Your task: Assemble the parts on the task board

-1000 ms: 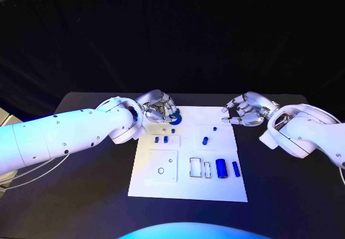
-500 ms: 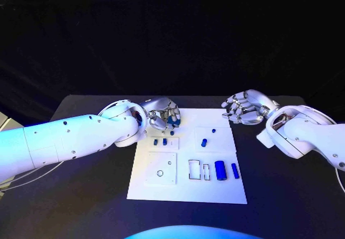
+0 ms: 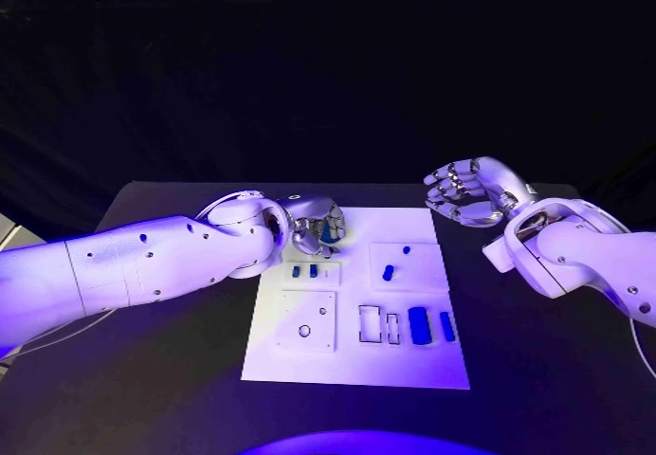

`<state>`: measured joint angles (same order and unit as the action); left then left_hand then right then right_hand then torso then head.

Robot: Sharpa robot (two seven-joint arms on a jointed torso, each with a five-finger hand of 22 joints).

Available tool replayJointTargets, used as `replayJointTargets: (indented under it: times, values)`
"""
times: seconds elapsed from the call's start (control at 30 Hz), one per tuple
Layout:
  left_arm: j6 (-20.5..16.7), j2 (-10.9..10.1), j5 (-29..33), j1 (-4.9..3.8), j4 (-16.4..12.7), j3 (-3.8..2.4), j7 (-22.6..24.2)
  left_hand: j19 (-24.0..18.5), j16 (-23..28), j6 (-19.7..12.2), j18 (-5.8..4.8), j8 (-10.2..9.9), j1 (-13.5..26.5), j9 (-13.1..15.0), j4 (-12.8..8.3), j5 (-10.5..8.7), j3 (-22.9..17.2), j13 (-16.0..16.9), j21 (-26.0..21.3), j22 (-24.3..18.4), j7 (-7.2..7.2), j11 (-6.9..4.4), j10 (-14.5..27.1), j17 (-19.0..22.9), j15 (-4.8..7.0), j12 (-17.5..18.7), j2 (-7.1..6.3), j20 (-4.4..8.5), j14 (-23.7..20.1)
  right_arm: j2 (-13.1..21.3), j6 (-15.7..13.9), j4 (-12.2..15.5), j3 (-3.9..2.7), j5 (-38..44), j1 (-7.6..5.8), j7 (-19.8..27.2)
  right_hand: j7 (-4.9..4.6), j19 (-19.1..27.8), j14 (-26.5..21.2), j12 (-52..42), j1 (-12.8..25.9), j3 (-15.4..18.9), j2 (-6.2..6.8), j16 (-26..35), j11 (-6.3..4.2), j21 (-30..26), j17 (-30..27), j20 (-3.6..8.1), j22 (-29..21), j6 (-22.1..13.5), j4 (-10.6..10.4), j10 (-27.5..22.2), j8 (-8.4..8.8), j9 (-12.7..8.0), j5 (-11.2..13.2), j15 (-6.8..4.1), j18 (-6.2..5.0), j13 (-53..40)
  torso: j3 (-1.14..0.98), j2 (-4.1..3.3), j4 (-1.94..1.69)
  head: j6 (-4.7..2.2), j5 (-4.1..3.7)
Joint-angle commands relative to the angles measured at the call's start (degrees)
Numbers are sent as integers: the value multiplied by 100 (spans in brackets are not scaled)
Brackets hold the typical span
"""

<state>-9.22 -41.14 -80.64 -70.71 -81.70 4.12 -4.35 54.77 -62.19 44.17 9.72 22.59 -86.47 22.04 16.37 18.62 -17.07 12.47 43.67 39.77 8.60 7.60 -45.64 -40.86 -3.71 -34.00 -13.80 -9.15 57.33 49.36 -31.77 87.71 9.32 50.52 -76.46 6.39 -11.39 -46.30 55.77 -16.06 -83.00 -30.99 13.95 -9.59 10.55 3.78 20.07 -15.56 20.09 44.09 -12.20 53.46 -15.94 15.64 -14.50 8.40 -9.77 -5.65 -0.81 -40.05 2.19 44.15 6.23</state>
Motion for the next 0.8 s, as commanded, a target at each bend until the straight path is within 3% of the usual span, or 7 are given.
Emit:
replayJointTargets:
  times: [0.03,0.23,0.8]
  values:
    - [238,46,-299,2,39,-2,-266,-44,-47,37,67,-32,-95,-26,-12,-6,-4,-29,68,33,-11,-3,8,30,1,39,49,-3,-30,-12,-202,-22,1,-293,3,458,-288,88,-4,124,112,9,-21,114,44,-29,-131,-32,-219,27,91,11,92,-48,-6,59,-74,158,2,0,-2,3,-5]
    - [395,86,-389,2,83,2,-383,-40,-82,66,71,-42,-108,-52,-3,-8,-16,-53,109,69,6,-10,-49,52,7,38,58,-1,-6,-17,-259,-46,2,-344,3,488,-364,111,-98,269,139,28,-47,276,122,-26,-314,-69,-484,-85,215,-126,254,-122,-33,125,-66,205,0,3,-3,8,-14]
    - [688,183,-450,5,200,45,-562,-30,-295,186,75,-99,-112,-149,6,-3,-48,-106,277,215,24,-51,-238,86,39,10,45,19,89,-29,-315,-69,5,-455,3,608,-357,-61,-89,344,164,40,-78,363,120,-2,-432,-59,-634,-22,299,-149,284,-140,-117,123,-72,205,4,3,-6,40,3]
